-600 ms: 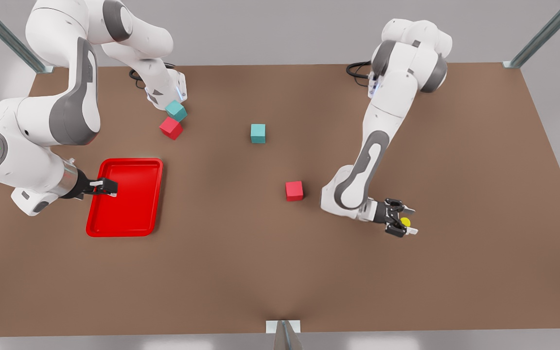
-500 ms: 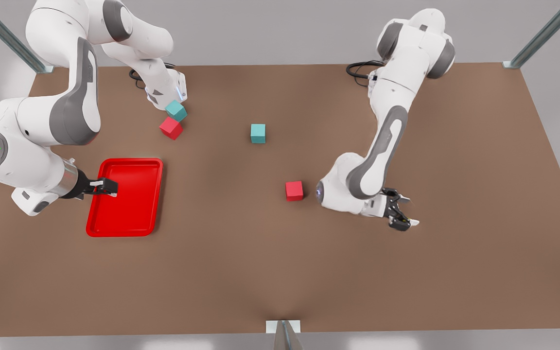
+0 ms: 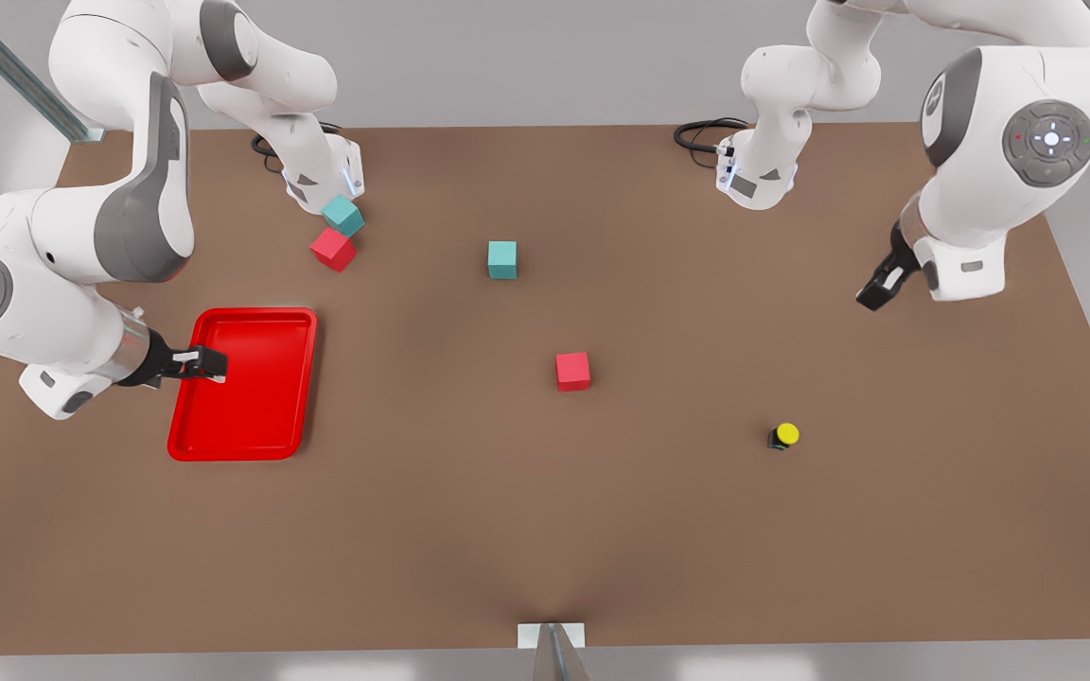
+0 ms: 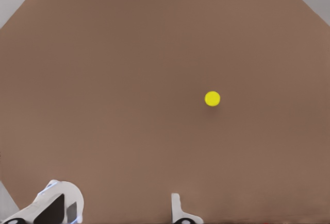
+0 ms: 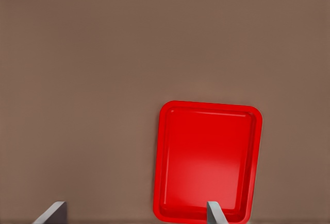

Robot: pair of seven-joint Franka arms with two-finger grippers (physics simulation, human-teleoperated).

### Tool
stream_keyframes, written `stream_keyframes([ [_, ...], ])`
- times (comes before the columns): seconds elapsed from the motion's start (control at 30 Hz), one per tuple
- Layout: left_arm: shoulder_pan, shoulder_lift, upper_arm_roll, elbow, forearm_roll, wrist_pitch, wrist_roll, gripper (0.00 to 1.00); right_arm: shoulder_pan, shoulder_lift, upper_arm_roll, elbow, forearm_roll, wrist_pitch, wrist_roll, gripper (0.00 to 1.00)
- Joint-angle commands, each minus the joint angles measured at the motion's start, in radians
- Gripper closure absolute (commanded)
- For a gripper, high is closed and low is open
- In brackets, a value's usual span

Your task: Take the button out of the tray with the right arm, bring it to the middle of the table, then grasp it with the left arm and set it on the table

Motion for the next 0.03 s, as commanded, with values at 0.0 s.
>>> stream_keyframes([
  [0.0, 0.002, -0.005, 0.000, 0.000, -0.013, 0.002, 1.263, 0.00, 0.001, -0.001, 0.000, 0.000, -0.001, 0.000, 0.000, 0.00],
])
